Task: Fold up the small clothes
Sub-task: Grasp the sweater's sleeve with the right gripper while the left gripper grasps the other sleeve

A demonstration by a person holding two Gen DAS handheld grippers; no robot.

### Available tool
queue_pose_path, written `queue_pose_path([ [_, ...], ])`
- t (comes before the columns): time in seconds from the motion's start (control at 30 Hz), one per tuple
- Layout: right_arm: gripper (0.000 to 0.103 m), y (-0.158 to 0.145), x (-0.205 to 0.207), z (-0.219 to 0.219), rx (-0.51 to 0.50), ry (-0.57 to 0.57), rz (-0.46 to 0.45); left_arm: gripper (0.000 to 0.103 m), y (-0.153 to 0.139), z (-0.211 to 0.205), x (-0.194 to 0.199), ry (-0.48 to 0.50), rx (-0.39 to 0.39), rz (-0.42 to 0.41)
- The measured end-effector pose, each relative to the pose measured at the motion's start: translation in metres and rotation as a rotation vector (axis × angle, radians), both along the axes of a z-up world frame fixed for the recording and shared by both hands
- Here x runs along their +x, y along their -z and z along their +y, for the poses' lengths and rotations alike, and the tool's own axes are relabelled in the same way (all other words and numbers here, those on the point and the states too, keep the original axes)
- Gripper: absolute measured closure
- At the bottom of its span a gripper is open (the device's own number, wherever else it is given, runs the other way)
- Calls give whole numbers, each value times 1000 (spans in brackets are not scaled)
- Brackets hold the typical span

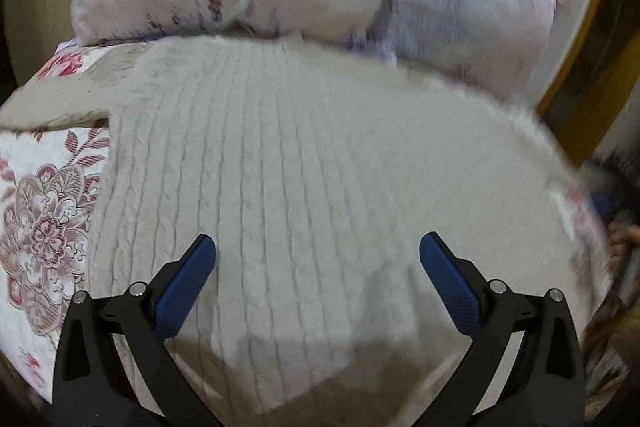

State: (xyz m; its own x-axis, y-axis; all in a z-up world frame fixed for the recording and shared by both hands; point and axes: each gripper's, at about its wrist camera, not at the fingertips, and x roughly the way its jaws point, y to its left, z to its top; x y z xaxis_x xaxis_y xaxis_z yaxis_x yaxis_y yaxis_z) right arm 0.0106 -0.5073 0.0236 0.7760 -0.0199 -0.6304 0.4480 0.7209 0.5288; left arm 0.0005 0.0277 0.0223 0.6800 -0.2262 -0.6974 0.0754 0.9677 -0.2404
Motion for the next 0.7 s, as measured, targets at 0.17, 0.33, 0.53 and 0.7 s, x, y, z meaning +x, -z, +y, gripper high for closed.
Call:
queue_pose_path([
  [0.17, 28, 33, -7, -129, 273, 356, -3, 2, -15, 1, 14, -70, 93, -37],
  [0.33, 58, 55, 0, -161, 346, 427, -2, 2, -25, 21, 27, -160, 72, -27],
  [0.53, 95, 52, 22, -164, 261, 377, 32, 2, -35, 86, 47, -344, 53, 13],
  [0.7, 95, -38, 58, -60, 8, 62, -193, 2, -44, 178, 50, -542, -49, -13],
])
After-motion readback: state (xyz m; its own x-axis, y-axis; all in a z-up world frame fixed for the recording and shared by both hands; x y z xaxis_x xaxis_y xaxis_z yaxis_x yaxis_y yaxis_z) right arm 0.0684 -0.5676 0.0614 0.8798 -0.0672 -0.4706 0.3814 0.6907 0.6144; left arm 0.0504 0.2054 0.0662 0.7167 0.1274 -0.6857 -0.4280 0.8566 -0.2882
